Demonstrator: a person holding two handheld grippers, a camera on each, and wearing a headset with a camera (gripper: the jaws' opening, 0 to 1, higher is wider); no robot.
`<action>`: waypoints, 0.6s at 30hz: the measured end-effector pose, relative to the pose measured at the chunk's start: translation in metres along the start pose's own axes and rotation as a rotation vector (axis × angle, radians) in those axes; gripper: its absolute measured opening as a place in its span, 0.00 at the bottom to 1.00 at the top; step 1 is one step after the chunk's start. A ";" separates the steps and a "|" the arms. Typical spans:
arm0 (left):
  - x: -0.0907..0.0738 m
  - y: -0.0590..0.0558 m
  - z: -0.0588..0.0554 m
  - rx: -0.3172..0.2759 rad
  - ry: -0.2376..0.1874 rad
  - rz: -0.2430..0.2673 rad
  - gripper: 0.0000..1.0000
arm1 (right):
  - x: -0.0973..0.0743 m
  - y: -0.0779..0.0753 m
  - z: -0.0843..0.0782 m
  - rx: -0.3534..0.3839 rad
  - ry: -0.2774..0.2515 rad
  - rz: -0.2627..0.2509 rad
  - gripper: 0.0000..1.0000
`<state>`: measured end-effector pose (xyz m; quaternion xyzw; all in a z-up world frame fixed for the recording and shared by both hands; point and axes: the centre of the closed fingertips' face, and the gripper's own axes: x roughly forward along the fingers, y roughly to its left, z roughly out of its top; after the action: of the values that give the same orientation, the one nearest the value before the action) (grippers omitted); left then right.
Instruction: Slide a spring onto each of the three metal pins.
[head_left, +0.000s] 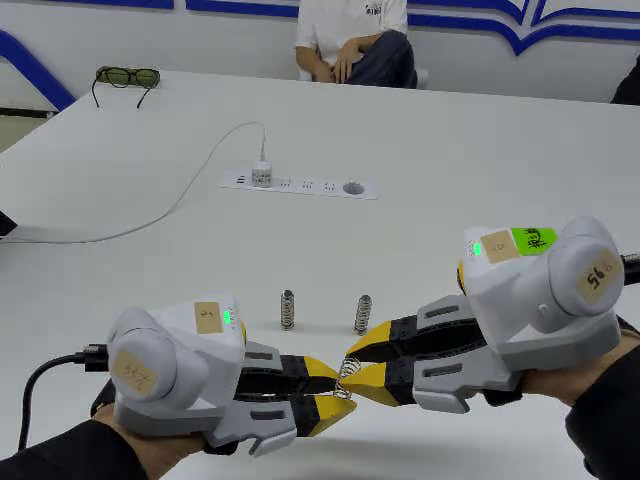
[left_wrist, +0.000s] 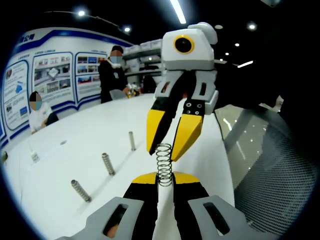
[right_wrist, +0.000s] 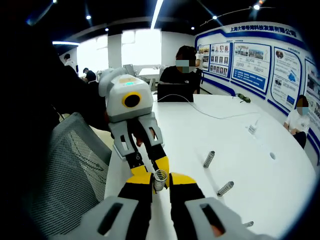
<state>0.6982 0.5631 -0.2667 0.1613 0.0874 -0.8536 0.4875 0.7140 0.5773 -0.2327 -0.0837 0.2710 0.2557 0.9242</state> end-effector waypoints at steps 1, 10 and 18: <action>0.000 0.000 0.000 0.000 -0.001 0.001 0.10 | 0.000 0.000 0.000 0.002 -0.001 0.000 0.14; 0.000 0.001 0.004 -0.011 -0.017 0.005 0.10 | 0.001 0.000 0.002 0.024 -0.022 0.002 0.12; 0.001 0.002 0.005 -0.006 -0.015 0.010 0.10 | 0.004 0.000 0.004 0.021 -0.025 0.000 0.12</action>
<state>0.6987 0.5596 -0.2626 0.1539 0.0853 -0.8522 0.4927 0.7186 0.5802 -0.2311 -0.0707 0.2621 0.2538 0.9284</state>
